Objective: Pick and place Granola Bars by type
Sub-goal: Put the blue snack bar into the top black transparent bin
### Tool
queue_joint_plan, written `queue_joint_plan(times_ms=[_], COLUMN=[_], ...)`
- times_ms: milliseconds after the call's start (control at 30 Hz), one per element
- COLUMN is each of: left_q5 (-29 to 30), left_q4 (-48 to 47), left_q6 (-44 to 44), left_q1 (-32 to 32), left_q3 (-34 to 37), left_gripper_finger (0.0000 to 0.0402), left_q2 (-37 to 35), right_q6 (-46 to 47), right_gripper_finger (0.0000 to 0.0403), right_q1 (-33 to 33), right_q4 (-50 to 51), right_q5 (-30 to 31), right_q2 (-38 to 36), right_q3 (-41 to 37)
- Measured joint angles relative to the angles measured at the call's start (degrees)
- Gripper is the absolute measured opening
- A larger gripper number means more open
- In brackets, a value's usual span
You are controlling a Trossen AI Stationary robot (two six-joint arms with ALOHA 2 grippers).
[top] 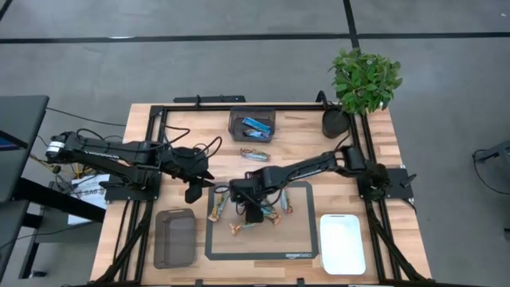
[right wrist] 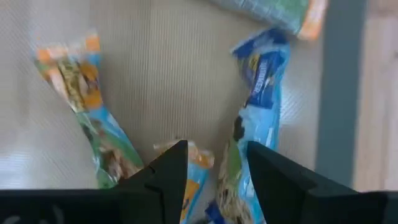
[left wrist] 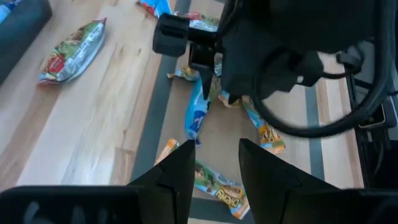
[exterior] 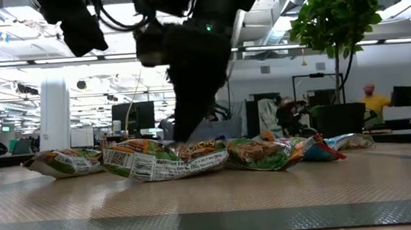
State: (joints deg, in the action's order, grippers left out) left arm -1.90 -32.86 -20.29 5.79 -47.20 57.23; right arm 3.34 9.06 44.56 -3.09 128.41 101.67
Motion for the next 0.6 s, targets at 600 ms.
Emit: queue_joint_plan(times_ms=[600], left_q5=[-0.8], left_q4=[-0.8], left_q6=[-0.3], left_q1=[0.4], left_q3=[0.0], left_gripper_finger=[0.0116], left_q2=[0.0], right_q6=[-0.3], right_gripper_finger=[0.0040], right_q1=[-1.5], right_q4=[5.4], right_q5=[3.5], right_q2=[5.4], right_q3=[7.6])
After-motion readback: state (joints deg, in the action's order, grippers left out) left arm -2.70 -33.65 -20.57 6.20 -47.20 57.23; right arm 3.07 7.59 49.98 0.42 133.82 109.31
